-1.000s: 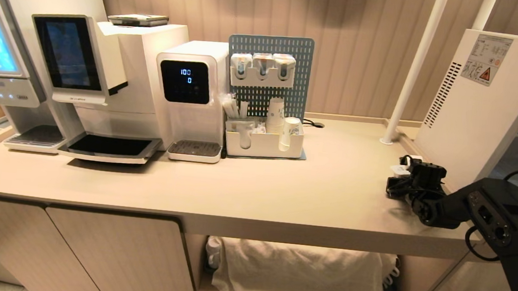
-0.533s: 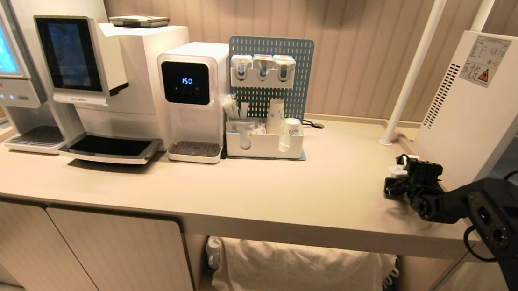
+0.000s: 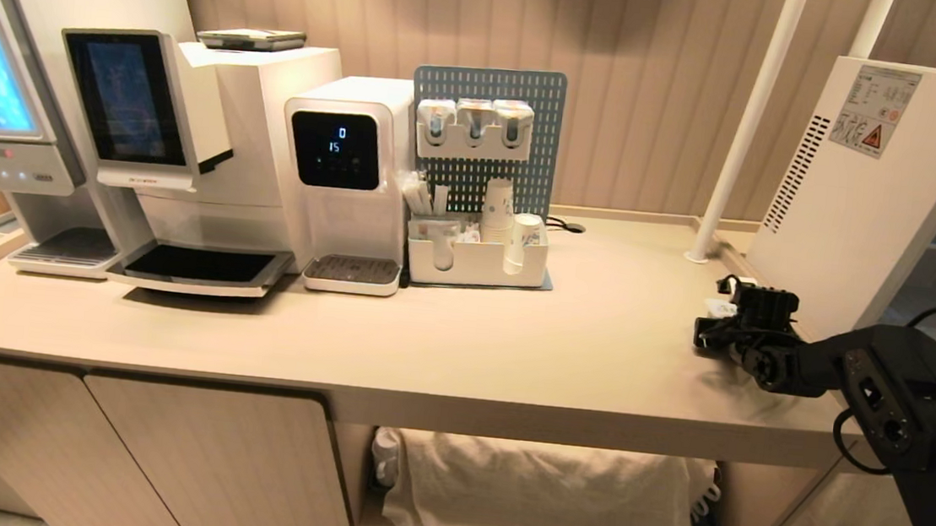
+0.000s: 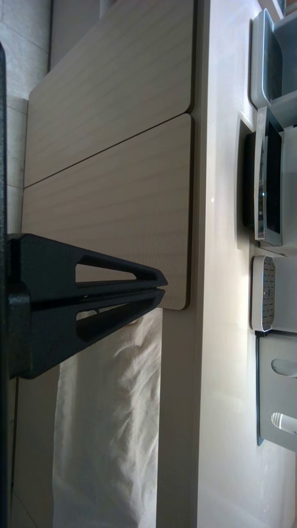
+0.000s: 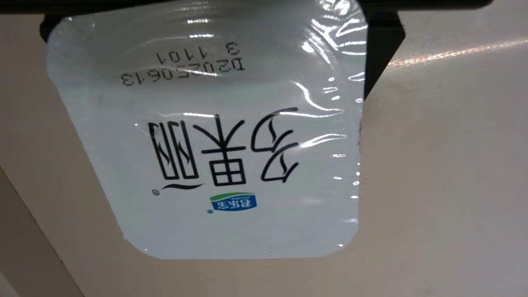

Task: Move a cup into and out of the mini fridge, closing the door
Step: Place the yoghurt on the table, then close the freezer door

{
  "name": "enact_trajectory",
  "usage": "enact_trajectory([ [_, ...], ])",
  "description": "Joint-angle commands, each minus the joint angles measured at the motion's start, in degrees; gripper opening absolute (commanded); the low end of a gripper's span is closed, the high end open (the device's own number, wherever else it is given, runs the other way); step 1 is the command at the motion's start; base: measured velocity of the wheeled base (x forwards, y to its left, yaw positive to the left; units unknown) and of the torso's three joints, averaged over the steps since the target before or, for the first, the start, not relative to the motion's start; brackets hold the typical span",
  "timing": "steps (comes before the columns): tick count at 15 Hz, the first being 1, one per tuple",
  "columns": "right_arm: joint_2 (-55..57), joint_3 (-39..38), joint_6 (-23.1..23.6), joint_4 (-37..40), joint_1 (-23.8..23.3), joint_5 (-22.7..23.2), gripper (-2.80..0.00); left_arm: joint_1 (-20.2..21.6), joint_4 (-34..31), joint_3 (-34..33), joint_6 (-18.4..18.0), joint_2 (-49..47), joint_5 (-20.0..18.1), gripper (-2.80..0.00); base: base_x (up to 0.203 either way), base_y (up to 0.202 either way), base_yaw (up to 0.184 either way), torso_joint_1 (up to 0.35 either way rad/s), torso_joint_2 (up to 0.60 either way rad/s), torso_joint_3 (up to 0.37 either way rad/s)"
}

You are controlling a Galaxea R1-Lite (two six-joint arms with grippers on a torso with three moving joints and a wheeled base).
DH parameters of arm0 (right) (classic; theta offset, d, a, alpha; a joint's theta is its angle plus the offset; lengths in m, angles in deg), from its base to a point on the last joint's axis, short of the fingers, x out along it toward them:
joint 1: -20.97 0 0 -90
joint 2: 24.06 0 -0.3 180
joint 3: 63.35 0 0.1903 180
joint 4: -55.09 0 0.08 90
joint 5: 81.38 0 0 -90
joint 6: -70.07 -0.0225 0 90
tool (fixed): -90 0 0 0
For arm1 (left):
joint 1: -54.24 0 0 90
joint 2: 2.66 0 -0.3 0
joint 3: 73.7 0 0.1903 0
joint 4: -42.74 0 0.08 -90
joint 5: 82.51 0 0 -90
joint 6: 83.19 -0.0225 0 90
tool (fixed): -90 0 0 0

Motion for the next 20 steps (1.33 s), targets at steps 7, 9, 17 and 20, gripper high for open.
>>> enact_trajectory([
  [7, -10.7, -22.4, 0.0, -13.9, -1.2, 2.0, 0.00, 0.0, 0.0, 0.0, -0.1, 0.0, -0.1, -2.80, 0.000, 0.000, 0.000, 0.000, 0.00, 0.000],
  [9, -19.4, -35.2, 0.0, -18.1, -1.6, 4.2, 0.00, 0.0, 0.0, 0.0, 0.0, 0.0, -0.1, -2.80, 0.000, 0.000, 0.000, 0.000, 0.00, 0.000],
  [17, -70.5, -78.1, -2.1, -25.7, -3.9, 13.4, -2.80, 0.0, 0.0, -0.1, 0.0, 0.0, 0.0, -2.80, 0.000, 0.000, 0.000, 0.000, 0.00, 0.000],
  [20, -101.3, -82.9, -2.1, -10.3, -4.2, 15.9, -2.80, 0.0, 0.0, 0.0, 0.0, 0.0, 0.0, -2.80, 0.000, 0.000, 0.000, 0.000, 0.00, 0.000],
])
